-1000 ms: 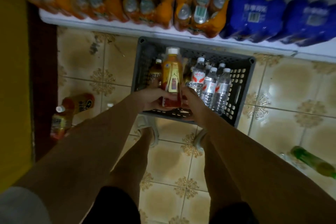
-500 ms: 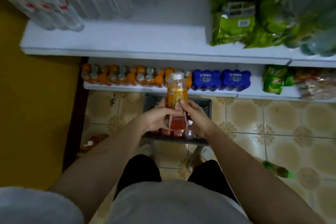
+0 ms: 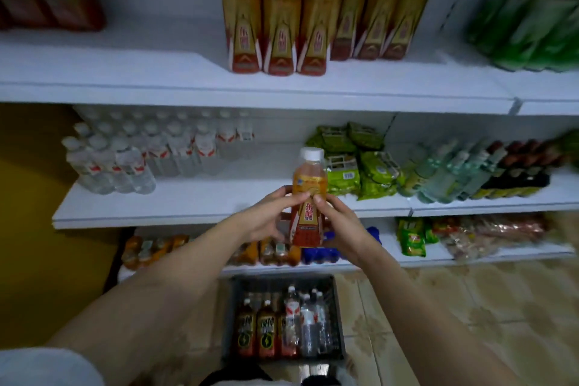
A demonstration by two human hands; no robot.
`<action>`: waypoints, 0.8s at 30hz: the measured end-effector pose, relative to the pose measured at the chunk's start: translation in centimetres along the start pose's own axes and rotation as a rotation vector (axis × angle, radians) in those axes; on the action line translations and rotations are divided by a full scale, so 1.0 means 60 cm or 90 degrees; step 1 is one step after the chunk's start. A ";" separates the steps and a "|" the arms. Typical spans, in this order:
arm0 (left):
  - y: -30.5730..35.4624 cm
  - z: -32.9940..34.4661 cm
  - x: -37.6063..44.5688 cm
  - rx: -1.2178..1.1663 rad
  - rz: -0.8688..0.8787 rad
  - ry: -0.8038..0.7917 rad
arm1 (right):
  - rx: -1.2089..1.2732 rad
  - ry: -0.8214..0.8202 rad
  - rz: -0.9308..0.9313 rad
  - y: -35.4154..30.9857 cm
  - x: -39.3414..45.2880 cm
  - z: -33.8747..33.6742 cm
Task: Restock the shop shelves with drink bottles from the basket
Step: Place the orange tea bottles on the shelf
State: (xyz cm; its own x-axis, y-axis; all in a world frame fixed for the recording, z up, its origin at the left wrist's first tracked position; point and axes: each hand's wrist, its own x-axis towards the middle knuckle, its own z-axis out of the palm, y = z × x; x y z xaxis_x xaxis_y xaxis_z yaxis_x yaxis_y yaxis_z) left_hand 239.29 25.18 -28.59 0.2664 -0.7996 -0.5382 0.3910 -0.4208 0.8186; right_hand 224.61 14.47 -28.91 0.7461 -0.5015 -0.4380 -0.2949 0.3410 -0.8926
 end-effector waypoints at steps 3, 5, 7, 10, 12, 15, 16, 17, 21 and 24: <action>0.060 -0.001 -0.009 0.053 0.053 -0.011 | -0.005 0.033 -0.054 -0.055 -0.003 0.013; 0.108 -0.005 -0.019 0.091 0.089 -0.023 | -0.006 0.064 -0.089 -0.098 -0.008 0.022; 0.154 -0.004 -0.028 0.120 0.117 -0.027 | -0.013 0.088 -0.132 -0.136 -0.011 0.022; 0.219 0.005 -0.039 0.140 0.171 -0.027 | -0.023 0.093 -0.196 -0.191 -0.020 0.016; 0.255 0.019 -0.039 0.138 0.211 -0.017 | -0.023 0.089 -0.225 -0.227 -0.019 0.004; 0.300 0.041 -0.032 0.139 0.269 0.006 | -0.007 0.080 -0.251 -0.279 -0.005 -0.019; 0.314 0.049 -0.026 0.144 0.293 0.014 | -0.013 0.073 -0.260 -0.296 0.002 -0.029; 0.329 0.058 -0.019 0.149 0.318 0.023 | -0.022 0.065 -0.270 -0.315 0.008 -0.040; 0.372 0.086 0.022 0.128 0.382 0.091 | -0.041 0.035 -0.313 -0.375 0.042 -0.083; 0.390 0.102 0.060 0.107 0.417 0.156 | -0.062 0.020 -0.347 -0.404 0.077 -0.109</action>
State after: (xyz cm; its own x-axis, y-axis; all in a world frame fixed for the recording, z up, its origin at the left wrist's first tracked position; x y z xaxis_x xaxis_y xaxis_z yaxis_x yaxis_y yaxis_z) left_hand 244.01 9.83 -10.15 0.5973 -0.7997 0.0600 -0.0517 0.0363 0.9980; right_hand 231.29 -1.33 -9.97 0.7883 -0.6089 0.0880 0.0734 -0.0489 -0.9961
